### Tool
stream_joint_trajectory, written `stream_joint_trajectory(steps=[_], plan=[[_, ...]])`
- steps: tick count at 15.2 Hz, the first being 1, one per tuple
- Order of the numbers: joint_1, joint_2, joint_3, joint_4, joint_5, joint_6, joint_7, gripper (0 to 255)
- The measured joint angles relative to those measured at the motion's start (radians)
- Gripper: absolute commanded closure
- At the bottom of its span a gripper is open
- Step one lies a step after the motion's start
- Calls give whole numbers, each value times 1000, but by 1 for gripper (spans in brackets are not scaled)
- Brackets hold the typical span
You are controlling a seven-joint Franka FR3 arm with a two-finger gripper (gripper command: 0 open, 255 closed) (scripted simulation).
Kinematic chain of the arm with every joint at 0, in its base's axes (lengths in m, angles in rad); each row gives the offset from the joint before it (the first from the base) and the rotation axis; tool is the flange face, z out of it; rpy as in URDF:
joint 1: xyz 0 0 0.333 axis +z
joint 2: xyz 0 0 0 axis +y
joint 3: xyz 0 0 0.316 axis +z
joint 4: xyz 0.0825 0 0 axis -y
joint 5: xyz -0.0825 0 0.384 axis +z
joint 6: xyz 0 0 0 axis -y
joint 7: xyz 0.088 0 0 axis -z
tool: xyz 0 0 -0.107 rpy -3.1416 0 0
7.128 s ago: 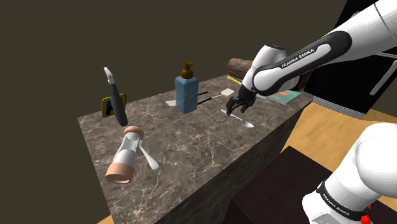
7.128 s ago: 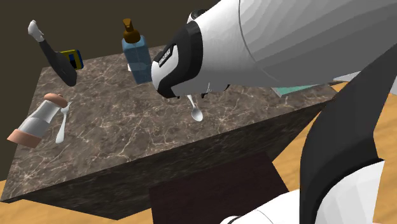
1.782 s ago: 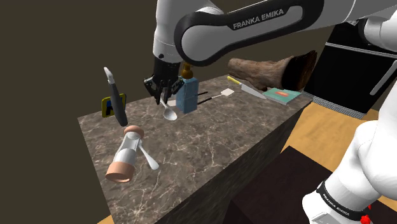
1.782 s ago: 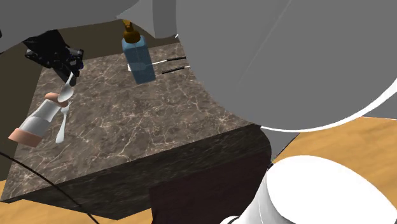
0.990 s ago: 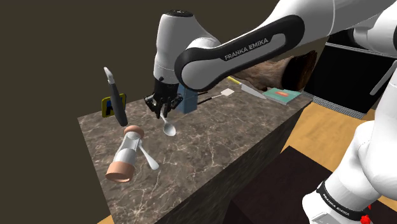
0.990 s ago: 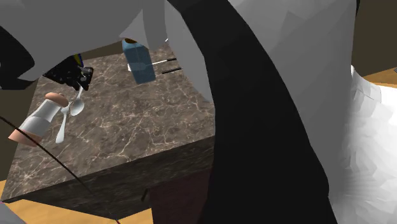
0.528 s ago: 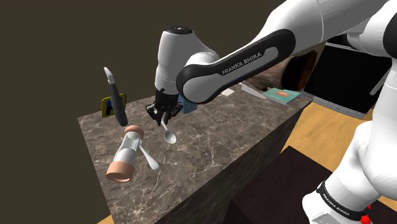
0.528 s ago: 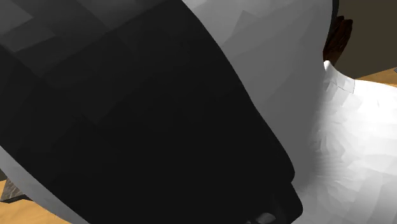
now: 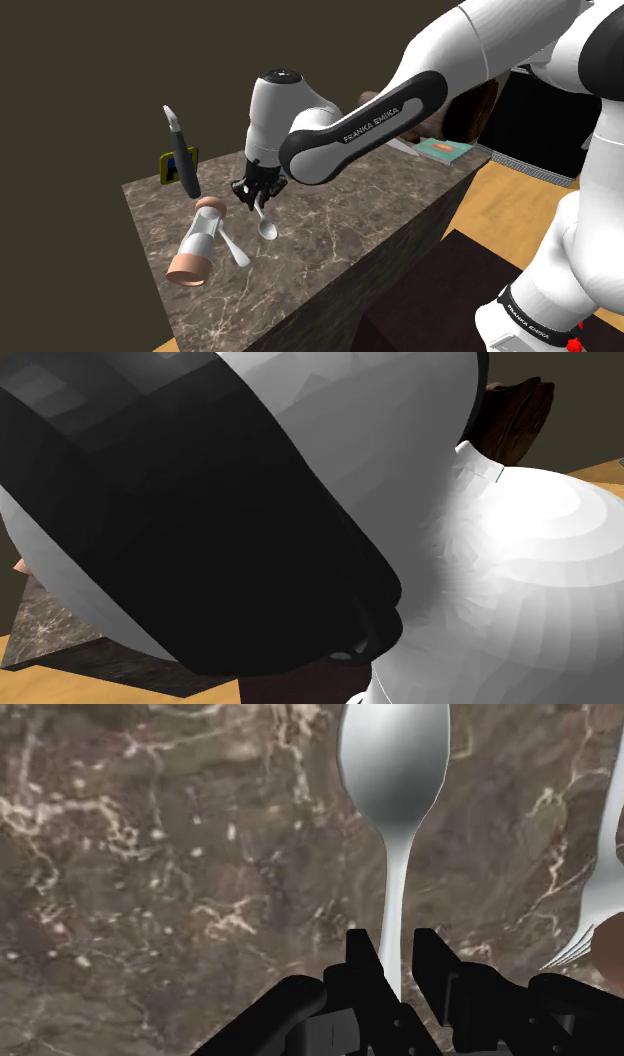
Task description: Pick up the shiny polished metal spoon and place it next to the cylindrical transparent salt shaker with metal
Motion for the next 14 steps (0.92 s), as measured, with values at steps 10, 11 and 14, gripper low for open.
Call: stream_joint_trajectory(steps=[10, 11, 14], plan=[[3, 15, -5, -10, -11, 24, 9, 0], [3, 15, -5, -10, -11, 24, 9, 0], [3, 15, -5, -10, -11, 24, 9, 0]])
